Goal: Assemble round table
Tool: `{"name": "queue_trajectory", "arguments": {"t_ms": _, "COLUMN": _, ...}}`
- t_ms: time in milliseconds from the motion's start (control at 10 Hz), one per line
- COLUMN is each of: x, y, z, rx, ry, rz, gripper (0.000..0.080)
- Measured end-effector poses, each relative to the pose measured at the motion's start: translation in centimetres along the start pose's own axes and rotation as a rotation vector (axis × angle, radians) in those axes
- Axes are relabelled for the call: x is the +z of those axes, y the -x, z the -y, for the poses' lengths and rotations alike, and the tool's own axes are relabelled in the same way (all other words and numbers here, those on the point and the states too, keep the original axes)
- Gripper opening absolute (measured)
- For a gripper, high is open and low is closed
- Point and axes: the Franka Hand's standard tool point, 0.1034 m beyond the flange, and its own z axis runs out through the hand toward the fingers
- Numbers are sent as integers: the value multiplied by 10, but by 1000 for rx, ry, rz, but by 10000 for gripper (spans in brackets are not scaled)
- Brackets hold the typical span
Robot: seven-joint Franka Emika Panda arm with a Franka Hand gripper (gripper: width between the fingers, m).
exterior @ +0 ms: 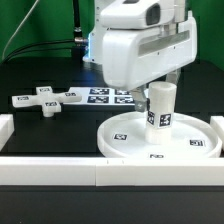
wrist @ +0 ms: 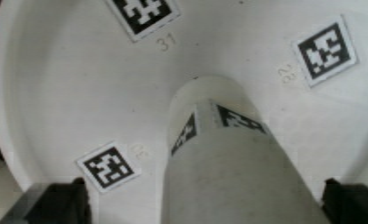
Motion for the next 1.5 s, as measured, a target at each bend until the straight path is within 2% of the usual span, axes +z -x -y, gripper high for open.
{"name": "queue_trajectory", "arguments": {"t_ms": 100, "x": 0, "y": -2, "z": 2, "rx": -29, "ry": 1, "rz": 2, "gripper": 648}}
{"name": "queue_trajectory", "arguments": {"t_ms": 400, "x": 1, "y": -5, "z": 4, "rx": -292, "ry": 26, "rz": 18, "gripper": 648}}
{"name": "queue_trajectory", "arguments": {"t_ms": 1300, "x": 1, "y": -5, "z": 4, "rx": -709, "ry": 42, "rz": 76, "gripper": 648}}
{"name": "queue_trajectory", "arguments": {"t_ms": 1500, "x": 2, "y": -3, "z": 4, "rx": -706, "ry": 39, "rz": 78, "gripper": 405}}
